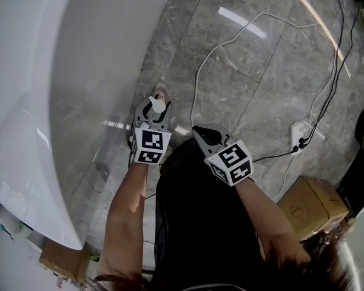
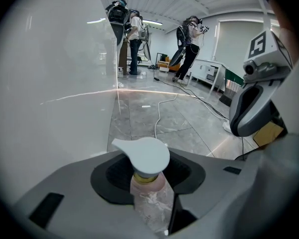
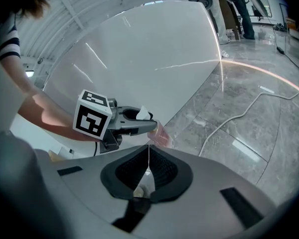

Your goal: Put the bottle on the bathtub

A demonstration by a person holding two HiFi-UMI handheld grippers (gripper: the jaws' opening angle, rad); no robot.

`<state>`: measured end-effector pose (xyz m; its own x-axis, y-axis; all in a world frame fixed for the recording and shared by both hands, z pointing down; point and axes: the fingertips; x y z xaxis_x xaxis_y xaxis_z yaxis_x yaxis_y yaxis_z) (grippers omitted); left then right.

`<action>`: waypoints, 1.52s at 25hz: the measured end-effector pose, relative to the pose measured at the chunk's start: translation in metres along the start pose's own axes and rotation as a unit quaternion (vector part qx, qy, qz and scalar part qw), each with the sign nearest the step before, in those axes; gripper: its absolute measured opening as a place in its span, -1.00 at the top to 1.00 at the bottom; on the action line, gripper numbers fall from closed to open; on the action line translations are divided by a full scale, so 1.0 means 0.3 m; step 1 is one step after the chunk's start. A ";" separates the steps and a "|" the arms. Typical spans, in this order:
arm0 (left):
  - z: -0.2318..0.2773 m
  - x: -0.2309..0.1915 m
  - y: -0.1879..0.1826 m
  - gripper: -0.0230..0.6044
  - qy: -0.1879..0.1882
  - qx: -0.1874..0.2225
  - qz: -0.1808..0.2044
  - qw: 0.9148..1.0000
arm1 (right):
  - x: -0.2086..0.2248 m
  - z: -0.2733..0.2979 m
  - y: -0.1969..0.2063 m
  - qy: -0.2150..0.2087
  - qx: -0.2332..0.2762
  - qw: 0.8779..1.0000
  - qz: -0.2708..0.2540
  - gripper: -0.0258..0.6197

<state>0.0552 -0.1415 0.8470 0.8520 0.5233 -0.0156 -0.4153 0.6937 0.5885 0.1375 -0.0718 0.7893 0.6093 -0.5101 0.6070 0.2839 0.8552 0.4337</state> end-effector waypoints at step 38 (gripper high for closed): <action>-0.006 -0.035 0.093 0.11 -0.040 -0.099 -0.040 0.993 | -0.027 -0.074 -0.017 0.019 0.010 1.000 0.018 0.83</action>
<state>0.0341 -0.1269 0.8620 0.9044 0.4265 0.0135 -0.3927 0.8194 0.4175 0.1475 -0.0701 0.7675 0.6474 -0.4740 0.5968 0.2468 0.8712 0.4243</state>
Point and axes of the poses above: the fingertips, and each gripper's own axes: z forward along the fingers, x to its right, y out of its underside, and after that the axes turned 5 degrees about -y, right-handed
